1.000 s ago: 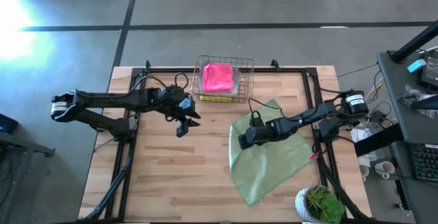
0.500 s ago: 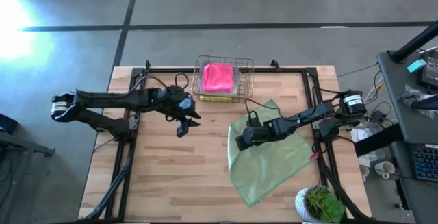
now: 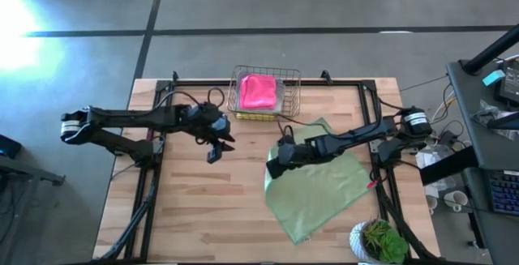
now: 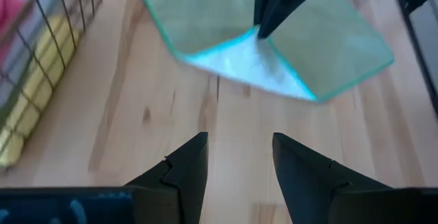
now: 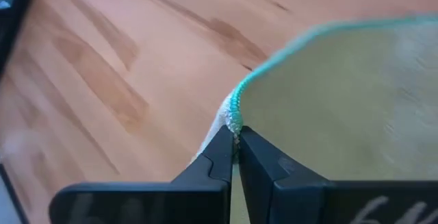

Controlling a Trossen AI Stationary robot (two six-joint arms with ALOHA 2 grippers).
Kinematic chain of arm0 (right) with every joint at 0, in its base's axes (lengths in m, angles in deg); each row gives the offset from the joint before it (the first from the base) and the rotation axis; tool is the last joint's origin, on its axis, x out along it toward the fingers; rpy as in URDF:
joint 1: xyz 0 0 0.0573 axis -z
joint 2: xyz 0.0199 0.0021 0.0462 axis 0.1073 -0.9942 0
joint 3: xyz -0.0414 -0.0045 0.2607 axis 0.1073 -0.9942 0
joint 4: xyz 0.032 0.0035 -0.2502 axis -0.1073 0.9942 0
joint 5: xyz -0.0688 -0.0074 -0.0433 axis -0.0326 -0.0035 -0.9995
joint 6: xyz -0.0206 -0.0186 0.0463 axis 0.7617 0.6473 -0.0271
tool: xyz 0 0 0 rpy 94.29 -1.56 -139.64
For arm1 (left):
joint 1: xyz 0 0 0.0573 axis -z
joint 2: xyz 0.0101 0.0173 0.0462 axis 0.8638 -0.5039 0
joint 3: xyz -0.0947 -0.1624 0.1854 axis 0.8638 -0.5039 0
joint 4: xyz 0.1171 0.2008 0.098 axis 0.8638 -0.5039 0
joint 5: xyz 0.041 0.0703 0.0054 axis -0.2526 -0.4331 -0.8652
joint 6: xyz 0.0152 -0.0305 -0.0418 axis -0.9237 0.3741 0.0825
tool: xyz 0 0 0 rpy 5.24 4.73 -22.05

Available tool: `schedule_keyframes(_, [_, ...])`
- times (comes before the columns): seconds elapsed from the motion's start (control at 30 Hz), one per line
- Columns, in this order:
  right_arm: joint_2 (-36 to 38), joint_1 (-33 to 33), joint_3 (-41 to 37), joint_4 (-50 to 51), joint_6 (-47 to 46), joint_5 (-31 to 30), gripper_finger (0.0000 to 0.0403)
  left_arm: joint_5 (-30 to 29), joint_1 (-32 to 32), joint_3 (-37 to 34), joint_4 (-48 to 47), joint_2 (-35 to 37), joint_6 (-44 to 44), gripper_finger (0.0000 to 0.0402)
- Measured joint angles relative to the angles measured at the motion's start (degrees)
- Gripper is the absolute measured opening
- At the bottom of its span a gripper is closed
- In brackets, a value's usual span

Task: Fold microfiber towels
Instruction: Fold the blue towel

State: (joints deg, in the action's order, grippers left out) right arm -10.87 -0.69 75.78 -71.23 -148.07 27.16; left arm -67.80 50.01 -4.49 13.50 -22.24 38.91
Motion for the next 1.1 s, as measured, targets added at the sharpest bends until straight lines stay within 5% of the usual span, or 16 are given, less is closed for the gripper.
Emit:
schedule_keyframes(0.57, [-23.9,0.2,28.7,6.2,9.5,12.0,0.0009,-4.3,0.0,0.0,-11.3,7.2,-3.3,0.0148])
schedule_keyframes(0.93, [-30.8,-2.2,38.2,7.1,11.5,16.4,0.0012,-6.0,0.0,0.0,-11.6,8.8,-4.9,0.0148])
schedule_keyframes(1.1, [-31.8,-2.8,40.7,9.8,12.0,16.2,0.0045,-6.0,0.0,0.0,-12.5,8.8,-4.9,0.0148])
